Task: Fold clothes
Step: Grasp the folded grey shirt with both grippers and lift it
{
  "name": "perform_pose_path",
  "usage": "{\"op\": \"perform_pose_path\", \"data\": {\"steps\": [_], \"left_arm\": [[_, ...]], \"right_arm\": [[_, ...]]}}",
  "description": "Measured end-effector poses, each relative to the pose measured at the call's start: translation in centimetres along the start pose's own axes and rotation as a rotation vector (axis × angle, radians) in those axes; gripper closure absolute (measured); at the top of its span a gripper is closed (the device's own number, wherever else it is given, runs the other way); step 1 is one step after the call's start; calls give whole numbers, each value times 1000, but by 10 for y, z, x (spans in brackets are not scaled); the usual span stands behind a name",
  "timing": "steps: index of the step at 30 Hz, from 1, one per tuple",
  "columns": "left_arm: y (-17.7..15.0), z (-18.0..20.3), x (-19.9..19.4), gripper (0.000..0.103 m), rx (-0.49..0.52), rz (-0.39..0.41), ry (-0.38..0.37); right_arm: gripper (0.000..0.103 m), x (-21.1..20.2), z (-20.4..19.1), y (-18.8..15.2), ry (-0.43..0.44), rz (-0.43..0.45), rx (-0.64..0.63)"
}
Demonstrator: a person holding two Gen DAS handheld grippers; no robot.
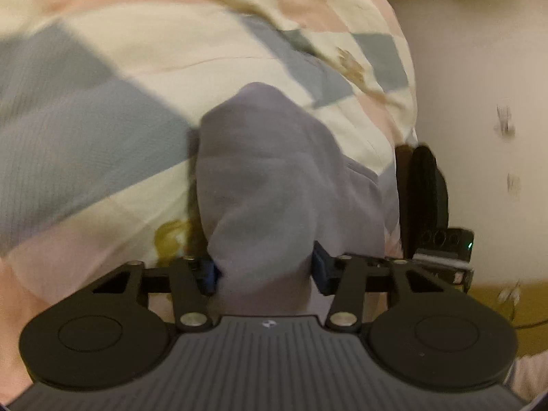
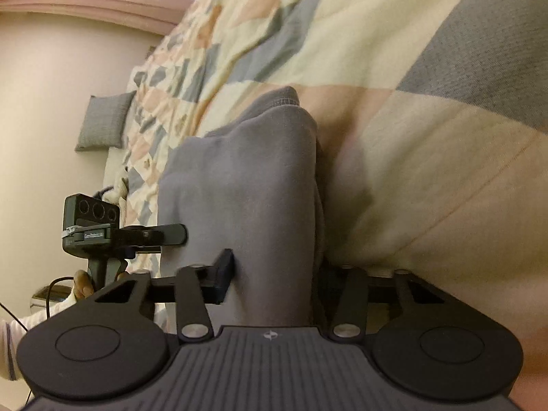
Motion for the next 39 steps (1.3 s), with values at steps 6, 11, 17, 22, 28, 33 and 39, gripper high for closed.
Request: {"op": "perform_pose_path", "data": {"steps": [6, 11, 17, 22, 28, 33, 39], "left_arm": [[40, 85, -25, 65, 273, -10, 3], [89, 218, 0, 64, 631, -100, -71], [120, 402, 87, 64, 1035, -270, -155], [118, 508, 148, 64, 1249, -341, -148], [116, 559, 198, 63, 1376, -380, -115], [120, 566, 235, 62, 1406, -405, -87], [132, 557, 235, 55, 1357, -388, -140]], "right_arm": [[72, -47, -30, -34, 37, 258, 41], [72, -123, -63, -70, -5, 638, 94], [72, -208, -72, -100, -132, 1085, 171], [72, -256, -54, -104, -151, 1356, 259], [72, -279, -21, -96, -131, 1512, 325], [71, -278, 8, -92, -131, 1513, 368], [70, -293, 11, -94, -136, 1493, 352]]}}
Point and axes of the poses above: each gripper's, at about its wrist camera, not at the fingertips, and x roughly the way its jaws point, z to its right, y to its top, the point moved 3 cm from there along x, roughly the way its jaws point, and after that the axes turned 14 degrees about y, right-handed, at the moved point
